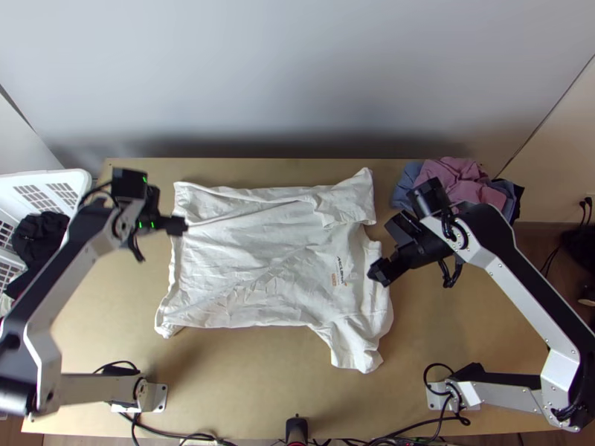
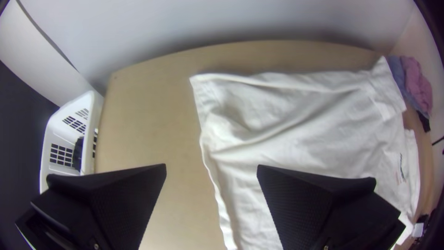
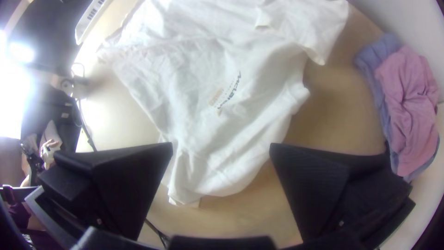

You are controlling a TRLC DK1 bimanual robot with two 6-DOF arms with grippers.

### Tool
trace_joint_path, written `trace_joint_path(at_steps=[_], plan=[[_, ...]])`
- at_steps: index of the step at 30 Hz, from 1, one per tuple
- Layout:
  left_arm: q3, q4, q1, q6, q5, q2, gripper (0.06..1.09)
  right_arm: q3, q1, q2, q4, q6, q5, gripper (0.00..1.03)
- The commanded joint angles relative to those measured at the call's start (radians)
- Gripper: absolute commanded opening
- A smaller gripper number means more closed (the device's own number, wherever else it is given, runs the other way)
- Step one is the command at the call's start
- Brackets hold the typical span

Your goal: Fold the t-shirt

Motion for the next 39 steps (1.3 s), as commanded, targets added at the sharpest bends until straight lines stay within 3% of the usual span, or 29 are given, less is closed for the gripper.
trace_joint_path(at_steps=[1,10,22,34,37,39], plan=[[0.232,0.093,0.089,0.012,-0.070,0.231,1.01,0.033,0.017,0.004,0.045,0.071,0.005,0.97],[0.537,0.053,0.036,-0.021,-0.071,0.510,1.01,0.020,0.020,0.009,0.074,0.085,0.051,0.97],[0.579,0.083,0.033,-0.011,-0.079,0.691,1.01,-0.011,0.017,0.030,0.102,0.118,0.057,0.98],[0.751,0.080,0.063,0.004,-0.100,0.850,1.01,-0.048,0.012,0.041,0.108,0.117,0.057,0.98],[0.772,0.076,0.062,0.004,-0.099,0.872,1.00,-0.055,0.005,0.041,0.108,0.115,0.057,0.97],[0.784,0.073,0.060,0.002,-0.097,0.881,0.93,-0.059,0.001,0.041,0.110,0.115,0.057,0.98]])
